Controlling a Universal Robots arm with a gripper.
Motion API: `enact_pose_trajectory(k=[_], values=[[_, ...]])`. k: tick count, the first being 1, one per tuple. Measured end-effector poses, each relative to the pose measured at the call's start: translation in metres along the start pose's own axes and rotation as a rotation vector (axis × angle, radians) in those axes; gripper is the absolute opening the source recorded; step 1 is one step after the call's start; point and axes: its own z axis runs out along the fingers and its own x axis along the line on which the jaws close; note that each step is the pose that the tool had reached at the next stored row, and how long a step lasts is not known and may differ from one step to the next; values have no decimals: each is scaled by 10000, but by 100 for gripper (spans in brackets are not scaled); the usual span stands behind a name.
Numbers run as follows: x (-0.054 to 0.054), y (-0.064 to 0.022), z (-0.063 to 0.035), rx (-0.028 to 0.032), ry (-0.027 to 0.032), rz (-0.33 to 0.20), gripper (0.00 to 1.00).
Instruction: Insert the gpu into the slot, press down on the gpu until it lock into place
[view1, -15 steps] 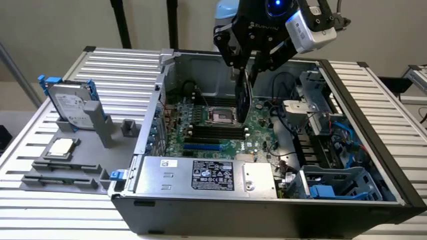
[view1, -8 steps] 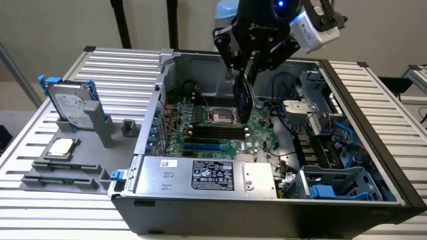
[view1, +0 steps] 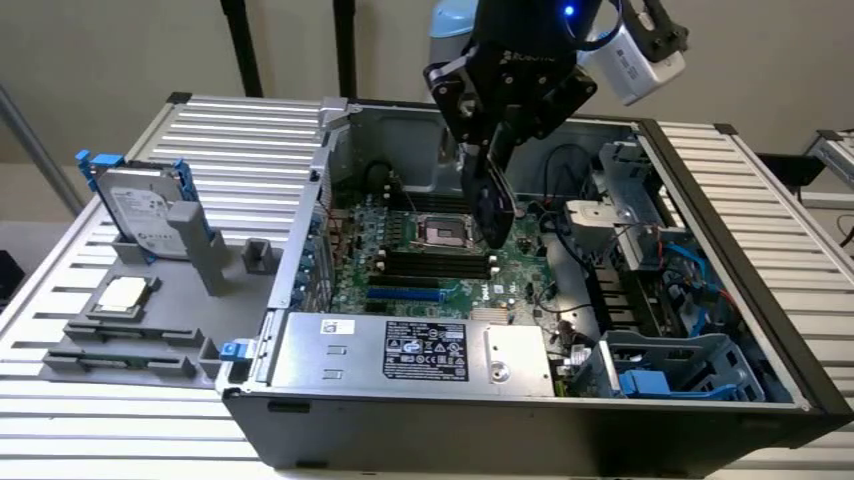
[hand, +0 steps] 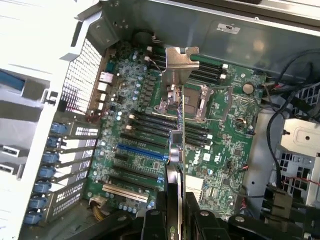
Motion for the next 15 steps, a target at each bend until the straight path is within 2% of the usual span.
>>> enact_pose_trajectory(k=[5,6,15], values=[[-1,-1,12,37,74,-912,26],[-1,-1,17,51,103,-1271,26],[-2,-3,38,116,234,-2904,26]])
